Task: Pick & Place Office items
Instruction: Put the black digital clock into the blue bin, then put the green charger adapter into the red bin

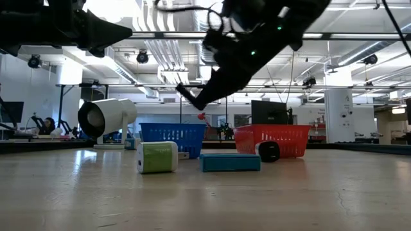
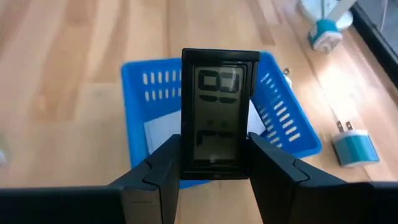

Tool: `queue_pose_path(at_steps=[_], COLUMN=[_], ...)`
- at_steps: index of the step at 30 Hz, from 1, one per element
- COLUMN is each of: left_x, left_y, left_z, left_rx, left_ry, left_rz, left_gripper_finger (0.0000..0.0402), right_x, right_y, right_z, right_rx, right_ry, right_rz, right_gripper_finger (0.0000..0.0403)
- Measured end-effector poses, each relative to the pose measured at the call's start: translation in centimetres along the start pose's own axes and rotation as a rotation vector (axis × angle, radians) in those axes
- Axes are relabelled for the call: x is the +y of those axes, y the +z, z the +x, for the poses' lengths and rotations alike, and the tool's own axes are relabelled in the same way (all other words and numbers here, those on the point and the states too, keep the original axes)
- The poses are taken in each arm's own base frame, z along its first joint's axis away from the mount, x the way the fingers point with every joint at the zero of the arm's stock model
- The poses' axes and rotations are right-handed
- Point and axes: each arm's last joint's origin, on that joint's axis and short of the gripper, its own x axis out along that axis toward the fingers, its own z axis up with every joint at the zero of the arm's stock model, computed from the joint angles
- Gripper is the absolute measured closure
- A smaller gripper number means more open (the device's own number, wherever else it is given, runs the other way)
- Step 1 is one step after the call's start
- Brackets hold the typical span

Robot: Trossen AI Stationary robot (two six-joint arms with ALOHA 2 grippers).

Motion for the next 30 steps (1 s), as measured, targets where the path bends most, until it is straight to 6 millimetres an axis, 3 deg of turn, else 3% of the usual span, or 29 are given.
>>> queue_pose_path(at_steps=[10,17,26,30], left_x=[0.0,0.0,-0.1,-0.1], left_y=[0.0,-0.1,-0.1,-0.1], left_z=[0.0,0.0,0.1,0.1], left_rx=[0.000,0.005,0.010,0.004], left_ry=[0.000,-0.001,-0.005,-0.009], left_rz=[-0.004,-0.003,-0.001,-0.003], left_gripper_finger=[0.0388,0.0388,0.0390,0.0390], right_x=[1.5,1.6,1.4,2.4], right_y=[-0.1,-0.3,1.2,2.1], right_z=[4.4,4.6,1.4,-1.9], right_rx=[0.131,0.176,0.109,-0.032], right_ry=[-0.059,-0.057,-0.054,-0.049], right_rz=[-0.099,-0.112,-0.053,-0.080], right_gripper_finger=[0.0257,0.0224,0.0169,0.0171])
